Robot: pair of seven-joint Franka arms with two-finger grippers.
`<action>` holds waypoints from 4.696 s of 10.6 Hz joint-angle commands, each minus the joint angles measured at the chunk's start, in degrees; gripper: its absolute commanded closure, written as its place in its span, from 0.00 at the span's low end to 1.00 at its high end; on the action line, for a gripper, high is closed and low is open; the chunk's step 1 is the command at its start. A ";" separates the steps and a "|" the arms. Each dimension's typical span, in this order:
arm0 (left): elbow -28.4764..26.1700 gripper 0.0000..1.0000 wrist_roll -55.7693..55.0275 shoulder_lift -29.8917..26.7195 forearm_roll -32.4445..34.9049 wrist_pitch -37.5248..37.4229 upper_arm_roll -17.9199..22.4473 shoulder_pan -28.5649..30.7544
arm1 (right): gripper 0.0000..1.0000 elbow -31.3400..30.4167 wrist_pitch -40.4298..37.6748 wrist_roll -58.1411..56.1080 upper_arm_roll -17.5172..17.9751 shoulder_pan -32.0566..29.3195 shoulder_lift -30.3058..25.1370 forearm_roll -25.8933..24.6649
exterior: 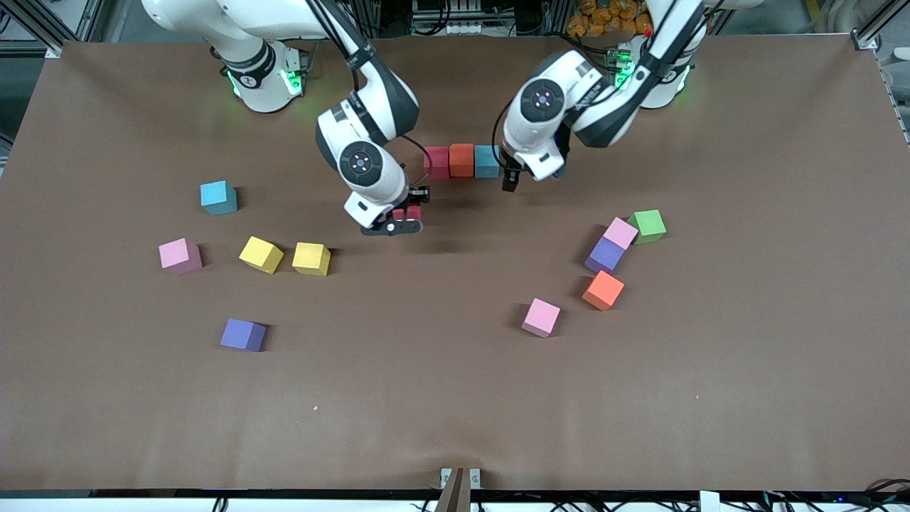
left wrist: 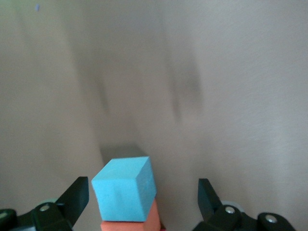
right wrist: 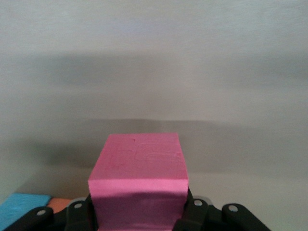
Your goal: Form number 2 with 11 blocks
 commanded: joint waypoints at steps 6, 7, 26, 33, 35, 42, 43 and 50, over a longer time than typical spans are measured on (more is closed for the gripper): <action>13.00 0.00 44.56 3.99 1.08 -5.68 15.46 1.72 | 0.60 18.88 -2.00 12.32 -0.16 10.17 13.69 0.91; 15.37 0.00 51.07 6.10 1.51 -5.68 16.34 1.72 | 0.60 20.37 -2.00 12.32 -0.16 10.27 14.58 1.00; 22.16 0.00 114.59 18.42 21.56 2.66 24.08 0.75 | 0.29 23.91 -2.00 17.77 -0.25 16.86 19.95 -1.28; 22.07 0.58 114.42 20.79 22.26 3.02 24.00 0.75 | 0.00 24.08 -5.69 17.85 -0.68 15.37 15.74 -1.99; 22.24 0.79 111.27 20.18 21.39 3.02 23.38 0.58 | 0.00 24.08 -6.92 17.77 -0.95 13.27 13.71 -1.99; 23.04 0.77 83.00 19.04 21.29 -2.86 13.03 -0.21 | 0.00 24.17 -13.33 11.38 -1.04 -6.49 9.14 -4.88; 22.95 0.75 78.34 19.04 21.29 -4.26 11.09 -0.48 | 0.00 24.17 -13.34 9.00 -1.12 -9.04 9.14 -5.76; 20.14 0.75 59.06 19.30 20.25 -2.79 6.06 -3.46 | 0.00 24.61 -10.11 -16.12 -1.12 -29.87 11.06 -9.11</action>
